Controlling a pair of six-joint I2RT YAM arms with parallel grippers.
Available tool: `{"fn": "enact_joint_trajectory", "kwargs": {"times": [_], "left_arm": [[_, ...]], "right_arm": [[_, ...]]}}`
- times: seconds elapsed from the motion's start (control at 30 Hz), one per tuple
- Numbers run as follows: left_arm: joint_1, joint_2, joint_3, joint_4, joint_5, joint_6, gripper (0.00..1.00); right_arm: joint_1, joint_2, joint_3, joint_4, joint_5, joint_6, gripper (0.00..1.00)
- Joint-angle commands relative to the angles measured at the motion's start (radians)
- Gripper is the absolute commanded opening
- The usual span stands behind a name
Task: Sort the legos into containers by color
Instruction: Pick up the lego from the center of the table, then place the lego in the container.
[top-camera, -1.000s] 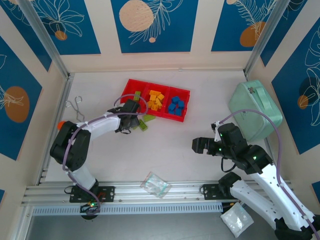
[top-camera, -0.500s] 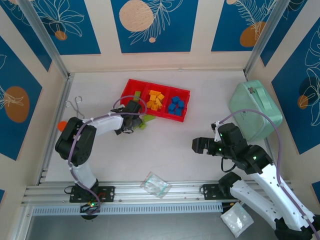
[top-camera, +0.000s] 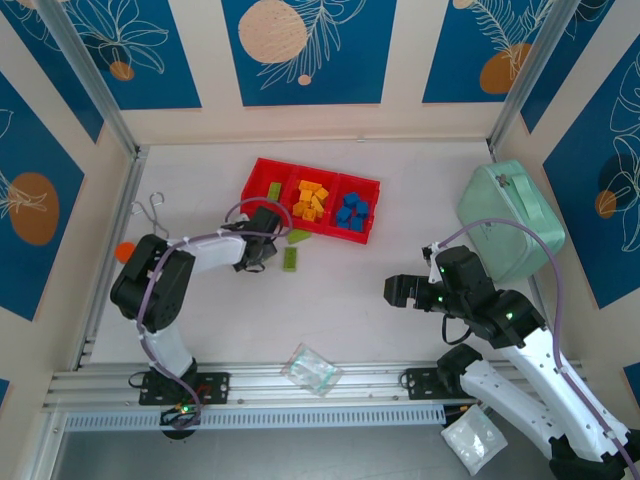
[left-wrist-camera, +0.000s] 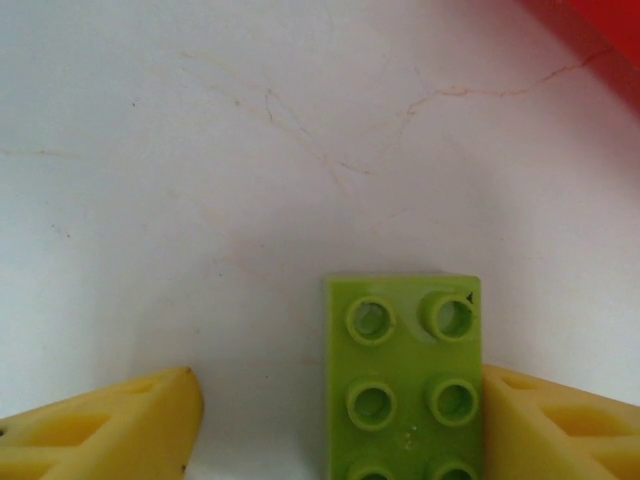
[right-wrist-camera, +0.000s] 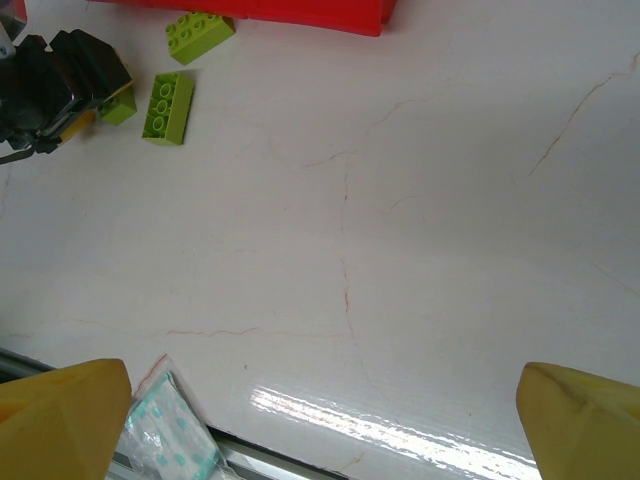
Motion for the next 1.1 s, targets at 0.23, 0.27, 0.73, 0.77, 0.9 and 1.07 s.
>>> {"fn": "enact_joint_trajectory", "kwargs": {"times": [0.23,0.27,0.73,0.77,0.9,1.07], "left_arm": [[0.021,-0.004,-0.050,0.068,0.053,0.104,0.53],[0.021,-0.006,-0.052,0.068,0.056,0.112,0.49],[0.022,-0.181,-0.066,0.131,0.131,0.352,0.28],[0.027,-0.175,-0.029,0.107,0.144,0.388,0.28],[0.044,-0.115,0.140,0.003,0.144,0.501,0.28],[0.092,0.033,0.398,-0.097,0.181,0.604,0.31]], "right_arm": [[0.007,-0.009,0.005,-0.003,0.002,0.009,0.99],[0.007,-0.007,0.006,-0.003,0.002,0.011,0.99],[0.011,-0.007,0.004,-0.004,0.010,0.014,0.99],[0.011,-0.006,0.004,-0.003,0.010,0.014,0.99],[0.012,-0.004,0.006,-0.006,0.010,0.016,0.99],[0.017,-0.006,0.007,-0.010,0.019,0.017,0.99]]}}
